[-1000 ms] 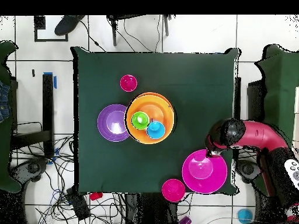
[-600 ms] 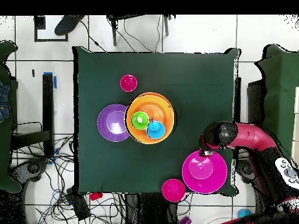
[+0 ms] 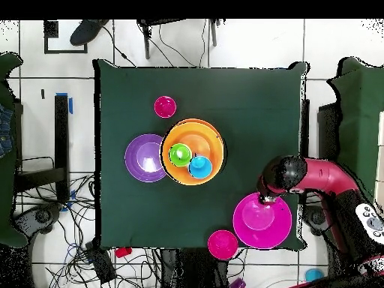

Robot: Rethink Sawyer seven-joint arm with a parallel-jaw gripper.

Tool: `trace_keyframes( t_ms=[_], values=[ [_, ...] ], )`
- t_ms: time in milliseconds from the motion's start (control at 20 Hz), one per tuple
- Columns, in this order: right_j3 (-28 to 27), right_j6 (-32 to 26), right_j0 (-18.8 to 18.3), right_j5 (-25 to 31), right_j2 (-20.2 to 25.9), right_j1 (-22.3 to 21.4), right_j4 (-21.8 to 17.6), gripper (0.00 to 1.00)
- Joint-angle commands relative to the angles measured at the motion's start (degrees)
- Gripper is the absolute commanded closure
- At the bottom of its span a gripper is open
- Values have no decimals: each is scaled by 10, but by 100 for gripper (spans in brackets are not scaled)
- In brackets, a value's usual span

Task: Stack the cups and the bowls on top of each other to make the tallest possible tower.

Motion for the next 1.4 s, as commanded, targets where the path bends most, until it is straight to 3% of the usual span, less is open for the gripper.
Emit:
trace_keyframes(
  t_ms=[50, 300, 600, 1050, 1400],
  values=[
    [11, -25, 36, 3, 7, -30, -18, 100],
    [9, 4, 56, 27, 10, -63, 4, 100],
    [-3, 48, 82, 69, 15, -89, 61, 100],
    [-22, 38, 111, 142, 25, -115, 142, 100],
    [-60, 10, 129, 193, 19, -131, 137, 100]
  ],
)
